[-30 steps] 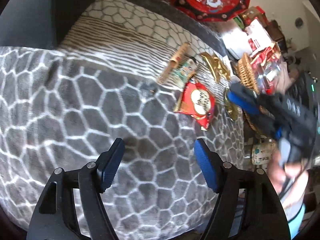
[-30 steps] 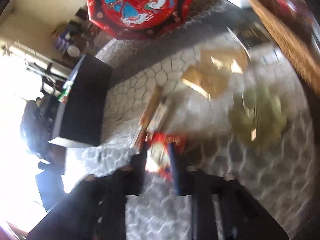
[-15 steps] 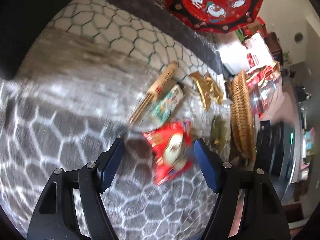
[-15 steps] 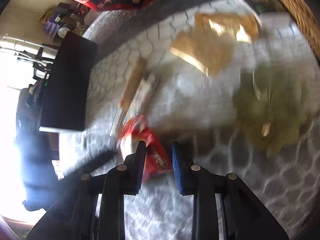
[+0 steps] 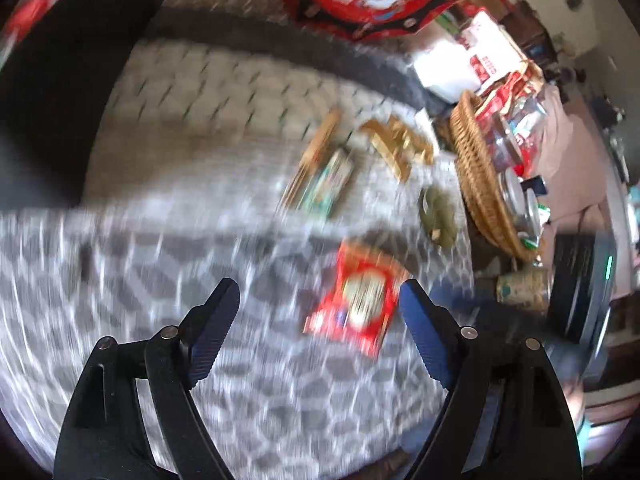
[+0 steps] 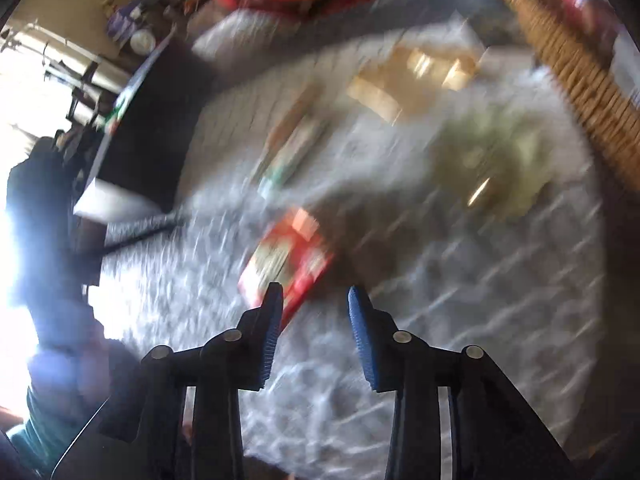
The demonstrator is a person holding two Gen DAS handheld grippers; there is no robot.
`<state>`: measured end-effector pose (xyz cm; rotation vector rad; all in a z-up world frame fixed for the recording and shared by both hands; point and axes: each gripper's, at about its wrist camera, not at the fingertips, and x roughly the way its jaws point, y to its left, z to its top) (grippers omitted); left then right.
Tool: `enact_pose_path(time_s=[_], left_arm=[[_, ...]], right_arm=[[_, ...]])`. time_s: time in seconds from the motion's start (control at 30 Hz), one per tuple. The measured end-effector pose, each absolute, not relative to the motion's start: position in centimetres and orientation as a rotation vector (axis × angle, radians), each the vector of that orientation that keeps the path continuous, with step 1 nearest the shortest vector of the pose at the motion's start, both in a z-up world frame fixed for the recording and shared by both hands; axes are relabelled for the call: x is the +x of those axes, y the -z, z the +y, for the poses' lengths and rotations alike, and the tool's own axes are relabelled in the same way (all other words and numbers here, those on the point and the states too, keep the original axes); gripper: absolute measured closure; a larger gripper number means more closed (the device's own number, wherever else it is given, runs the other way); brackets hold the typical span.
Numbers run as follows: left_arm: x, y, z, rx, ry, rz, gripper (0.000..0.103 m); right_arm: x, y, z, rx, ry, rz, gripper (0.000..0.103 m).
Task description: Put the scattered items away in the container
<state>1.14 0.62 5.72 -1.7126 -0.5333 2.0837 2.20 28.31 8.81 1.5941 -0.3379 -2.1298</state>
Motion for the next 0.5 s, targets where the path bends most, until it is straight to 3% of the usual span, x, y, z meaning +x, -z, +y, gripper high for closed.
enact_pose_path(time_s=[0.1, 0.27, 0.3, 0.37, 0.5], left_arm=[[3.6, -4.3, -0.6, -1.724, -2.008, -0.701, 0.025], [4.6, -2.2, 0.3, -1.779, -1.893, -0.866, 0.026], [4.6, -2.1, 0.7, -1.78, -1.881, -0.878, 0.026], [4.4, -2.2, 1.5, -1.772, -1.874, -0.881, 0.026], [3.2, -2.0, 2.6, -1.774, -1.915, -0.851, 0.026]], right_arm=[[0.6, -9.0, 27.1, 1.583, 2.122, -0.208, 0.051], [-0.9, -7.1, 22.8, 1.631, 2.035, -0.022, 0.052], [-1.1, -6.5, 22.5, 1.659, 2.02, -0.008, 0.054], [-1.3, -5.6, 22.5, 1.679, 1.974, -0.049, 0.086], [0.0, -5.1, 24.9, 1.724, 1.987, -0.188, 0.092]])
